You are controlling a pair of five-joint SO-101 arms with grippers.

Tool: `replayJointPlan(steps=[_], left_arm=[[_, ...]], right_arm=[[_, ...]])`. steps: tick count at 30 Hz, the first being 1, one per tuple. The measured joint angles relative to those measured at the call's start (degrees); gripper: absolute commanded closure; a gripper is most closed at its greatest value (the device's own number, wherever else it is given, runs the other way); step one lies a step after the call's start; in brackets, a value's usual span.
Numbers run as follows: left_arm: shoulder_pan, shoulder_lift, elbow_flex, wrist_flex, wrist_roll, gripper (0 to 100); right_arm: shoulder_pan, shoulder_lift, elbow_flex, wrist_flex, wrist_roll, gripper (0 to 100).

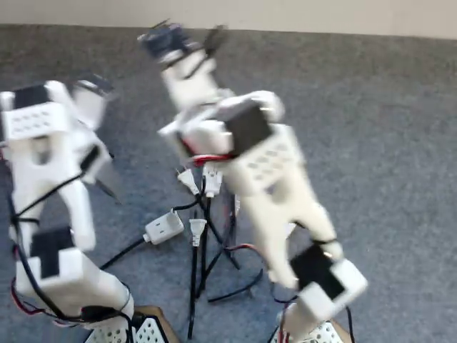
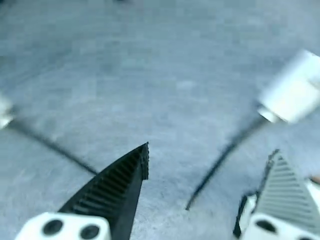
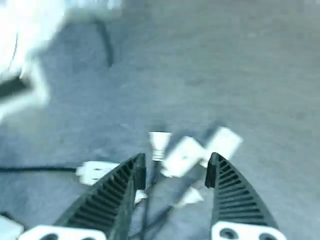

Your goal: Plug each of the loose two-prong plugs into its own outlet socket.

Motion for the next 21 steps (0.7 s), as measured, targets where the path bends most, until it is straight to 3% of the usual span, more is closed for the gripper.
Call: replayJointPlan(steps=[9, 15, 21], left_arm=[[12.0, -9.5, 25.8, -13.3, -3.4, 66], [16.3, -10.0, 35.2, -22.9, -3.4, 66], [19.0, -10.0, 37.3, -27.7, -3.3, 66]], right_arm=[[19.2, -28.2, 31.2, -2.3, 8.1, 80.7], [28.7, -48.4, 71.4, -20.9, 13.2, 80.7], [30.4, -60.7, 108.0, -37.5, 13.9, 80.7]])
